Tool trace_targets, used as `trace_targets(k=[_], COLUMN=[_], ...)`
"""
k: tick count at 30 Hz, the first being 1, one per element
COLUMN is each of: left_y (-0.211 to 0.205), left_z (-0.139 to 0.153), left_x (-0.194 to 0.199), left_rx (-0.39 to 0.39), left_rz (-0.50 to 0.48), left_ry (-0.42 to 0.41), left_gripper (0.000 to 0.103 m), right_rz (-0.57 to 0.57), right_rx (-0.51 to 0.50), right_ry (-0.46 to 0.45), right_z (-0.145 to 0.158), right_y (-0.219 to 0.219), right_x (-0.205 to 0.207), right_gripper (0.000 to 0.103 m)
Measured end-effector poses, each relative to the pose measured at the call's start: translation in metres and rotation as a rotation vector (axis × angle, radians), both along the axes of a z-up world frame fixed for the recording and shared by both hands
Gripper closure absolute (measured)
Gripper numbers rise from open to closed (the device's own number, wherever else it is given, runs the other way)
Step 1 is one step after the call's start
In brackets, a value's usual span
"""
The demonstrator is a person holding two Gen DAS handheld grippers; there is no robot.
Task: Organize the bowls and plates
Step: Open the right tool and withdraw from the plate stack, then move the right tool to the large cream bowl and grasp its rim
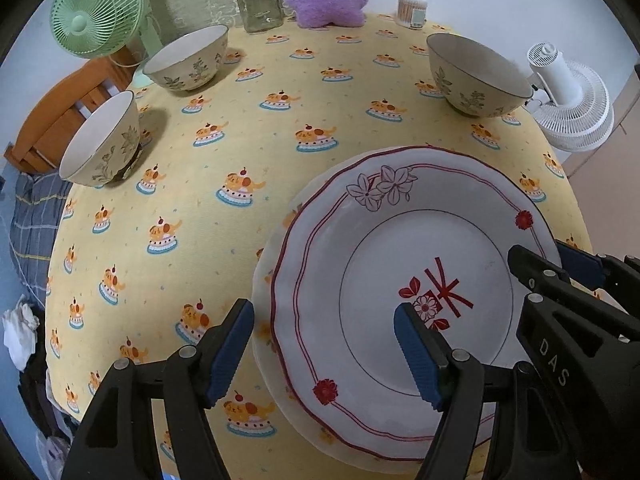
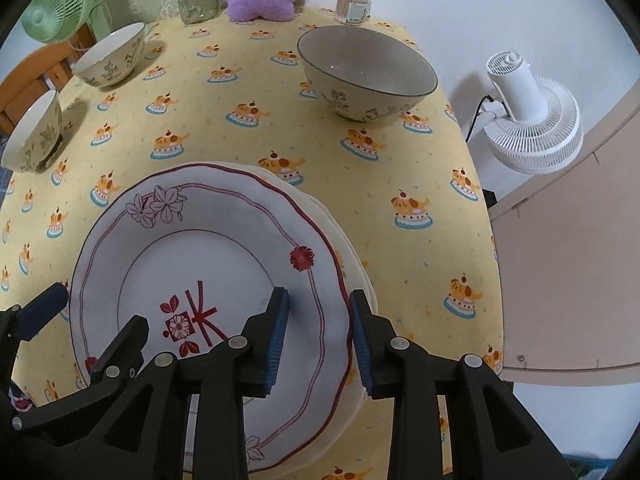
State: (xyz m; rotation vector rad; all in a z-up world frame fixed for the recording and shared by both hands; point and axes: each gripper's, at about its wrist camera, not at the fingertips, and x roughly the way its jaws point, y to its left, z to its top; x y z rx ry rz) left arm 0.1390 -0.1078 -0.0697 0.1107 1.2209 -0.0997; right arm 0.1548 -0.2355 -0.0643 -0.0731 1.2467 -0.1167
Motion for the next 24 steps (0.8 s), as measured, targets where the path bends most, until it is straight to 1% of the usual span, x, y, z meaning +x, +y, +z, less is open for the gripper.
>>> trace_targets(k=[2,6,8,10,13,17,24], left_y=[-0.002,-0.001,0.000,0.002,0.009,0.025,0.063], left_z=[0.000,-0.002,-0.002,0.000,0.006,0.018,0.038], left_x=[-0.002,-0.006,-0.008,-0.010,-0.011,-0.013,-0.009], left_rx=[0.002,-0.012,-0.023,-0.037,-0.057,-0.073,-0.097], left_rz=[0.003,0.019,0.023,0.026,0.035,0.033,0.006], left_ry=[0.001,0.006,0.010,0.012,0.000,-0.034,-0.090], left_gripper=[0.027,0.023,0.022,0.022,0.021,0.020,0.019], right_rz=[0.003,0.026,0.041,0.052,0.056,0.048,0.015], right_rx=[-0.003,0.023,0.061,0.086,0.073,0.095,0.109], right_ry=[0.003,0.002,0.010,0.000,-0.022,-0.040,-0.091], right_z=[0.000,0.001,0.001,0.004,0.012,0.023,0.046], right_y=[-0.002,-0.003,-0.002,-0.001,0.003,0.012,0.047], right_x=[-0.001,-0.004,-0.006,-0.008,-0.010,-0.012,-0.014], right_gripper=[0.069,0.067,0.058,0.041,0.035,0.031,0.030])
